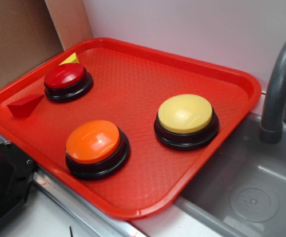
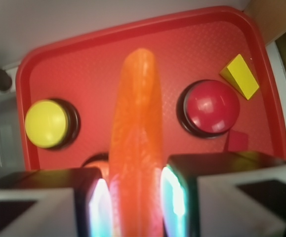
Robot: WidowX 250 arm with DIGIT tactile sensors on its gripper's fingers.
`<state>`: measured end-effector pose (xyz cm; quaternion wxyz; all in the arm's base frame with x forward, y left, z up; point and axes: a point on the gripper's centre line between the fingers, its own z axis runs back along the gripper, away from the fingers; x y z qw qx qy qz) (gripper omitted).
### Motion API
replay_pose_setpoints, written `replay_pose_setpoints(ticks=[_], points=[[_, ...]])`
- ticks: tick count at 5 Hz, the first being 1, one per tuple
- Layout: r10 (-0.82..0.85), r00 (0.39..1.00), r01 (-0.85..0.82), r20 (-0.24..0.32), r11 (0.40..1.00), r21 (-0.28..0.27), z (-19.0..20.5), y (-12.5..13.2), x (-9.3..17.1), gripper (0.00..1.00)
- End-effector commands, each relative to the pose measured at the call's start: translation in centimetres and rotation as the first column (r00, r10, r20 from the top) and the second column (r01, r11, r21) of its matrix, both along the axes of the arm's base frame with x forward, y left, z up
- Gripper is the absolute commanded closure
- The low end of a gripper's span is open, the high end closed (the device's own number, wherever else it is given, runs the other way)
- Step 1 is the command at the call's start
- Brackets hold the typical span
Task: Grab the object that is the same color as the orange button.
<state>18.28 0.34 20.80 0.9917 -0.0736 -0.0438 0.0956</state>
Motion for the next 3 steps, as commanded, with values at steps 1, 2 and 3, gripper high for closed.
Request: replay_pose_setpoints(ticks=[1, 2, 3], points=[[-0.082, 0.996, 0.083, -0.018, 0.996, 0.04, -0.7, 2.5, 0.4, 1.0], [-0.133, 0.99, 0.136, -0.047, 0.988, 0.077, -2.0, 1.7, 0.4, 1.0], [-0.143, 0.988, 0.148, -0.053, 0.984, 0.097, -2.5, 1.5, 0.2, 1.0]])
